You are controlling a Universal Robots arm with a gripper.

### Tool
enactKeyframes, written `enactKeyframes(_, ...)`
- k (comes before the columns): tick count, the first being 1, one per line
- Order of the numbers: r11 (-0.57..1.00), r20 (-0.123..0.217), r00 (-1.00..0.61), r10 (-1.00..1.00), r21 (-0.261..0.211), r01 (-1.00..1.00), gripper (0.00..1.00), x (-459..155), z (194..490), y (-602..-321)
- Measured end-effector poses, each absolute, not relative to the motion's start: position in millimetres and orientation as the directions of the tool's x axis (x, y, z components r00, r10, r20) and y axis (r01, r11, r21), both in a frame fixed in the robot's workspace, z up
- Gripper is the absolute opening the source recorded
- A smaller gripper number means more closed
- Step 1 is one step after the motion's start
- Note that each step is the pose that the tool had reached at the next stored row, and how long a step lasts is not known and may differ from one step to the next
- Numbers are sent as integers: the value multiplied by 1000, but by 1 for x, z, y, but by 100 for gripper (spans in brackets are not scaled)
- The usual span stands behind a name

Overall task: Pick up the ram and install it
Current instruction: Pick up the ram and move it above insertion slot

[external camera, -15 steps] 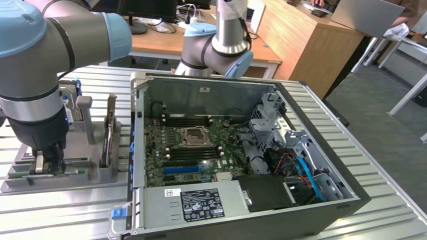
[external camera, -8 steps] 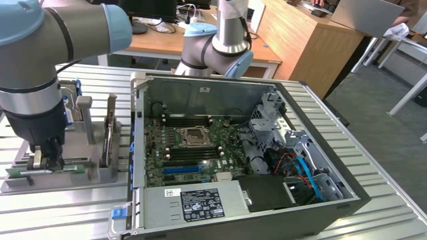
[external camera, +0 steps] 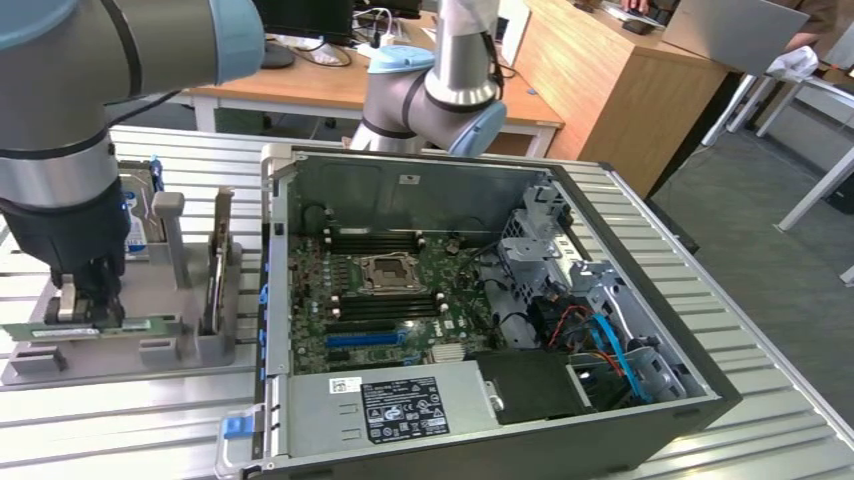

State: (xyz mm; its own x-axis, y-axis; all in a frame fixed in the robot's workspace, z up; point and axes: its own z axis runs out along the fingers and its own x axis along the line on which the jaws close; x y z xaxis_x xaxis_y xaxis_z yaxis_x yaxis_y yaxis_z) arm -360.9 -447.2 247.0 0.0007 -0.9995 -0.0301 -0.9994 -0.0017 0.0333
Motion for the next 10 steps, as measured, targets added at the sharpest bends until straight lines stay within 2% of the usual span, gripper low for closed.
enactKeyframes(10, -2, -30, 1, -1000, 33, -999, 11, -361, 273, -447)
